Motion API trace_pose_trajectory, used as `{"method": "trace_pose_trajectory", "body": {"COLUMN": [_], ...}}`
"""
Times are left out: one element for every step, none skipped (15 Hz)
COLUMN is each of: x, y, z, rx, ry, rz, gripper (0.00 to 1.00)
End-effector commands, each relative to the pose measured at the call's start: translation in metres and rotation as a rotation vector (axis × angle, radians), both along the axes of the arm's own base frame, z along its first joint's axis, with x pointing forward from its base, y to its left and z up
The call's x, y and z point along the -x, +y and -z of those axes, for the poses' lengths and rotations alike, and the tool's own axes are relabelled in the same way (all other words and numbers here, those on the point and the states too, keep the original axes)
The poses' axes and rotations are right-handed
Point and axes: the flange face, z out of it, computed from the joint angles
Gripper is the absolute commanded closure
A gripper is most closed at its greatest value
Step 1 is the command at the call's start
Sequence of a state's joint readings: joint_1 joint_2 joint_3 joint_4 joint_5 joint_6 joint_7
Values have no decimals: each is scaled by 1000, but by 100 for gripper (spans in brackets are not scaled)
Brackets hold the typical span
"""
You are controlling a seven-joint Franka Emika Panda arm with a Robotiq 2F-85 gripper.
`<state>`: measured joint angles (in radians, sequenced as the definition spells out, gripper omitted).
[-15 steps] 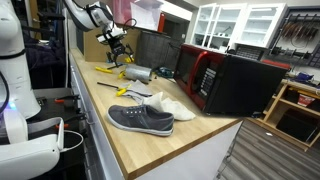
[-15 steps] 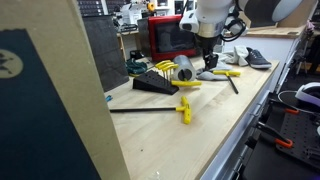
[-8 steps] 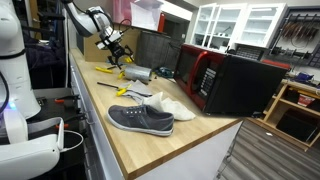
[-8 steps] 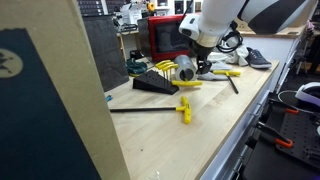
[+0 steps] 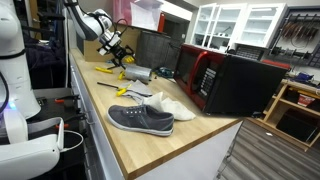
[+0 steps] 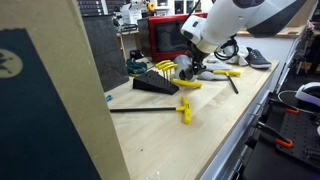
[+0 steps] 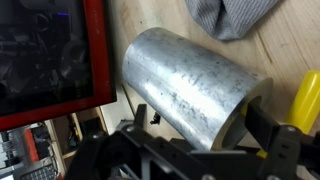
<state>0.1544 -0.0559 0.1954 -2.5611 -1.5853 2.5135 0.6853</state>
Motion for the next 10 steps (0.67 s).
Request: {"method": "trace_pose_trajectory", "body": {"x": [-11,-10,-11,-12,-11,-12,-12,-13,-13,-12], "y": [-4,-3,-5,-5,-6,-6,-6,-7,-8,-10], "z": [13,17,20,23,25,25,25,25,25,25], "rx": [-10,-10,0,6,9,12,14,15,21,15], "ry": [-64,-72,-84,-99,-110,-122,-135,-143,-151,-151], "rz": [-2,-10,-21,-34,-45,-54,-62,-65,-69,-60], "gripper": [26,32,41,49,58,64,71,76,81,81]}}
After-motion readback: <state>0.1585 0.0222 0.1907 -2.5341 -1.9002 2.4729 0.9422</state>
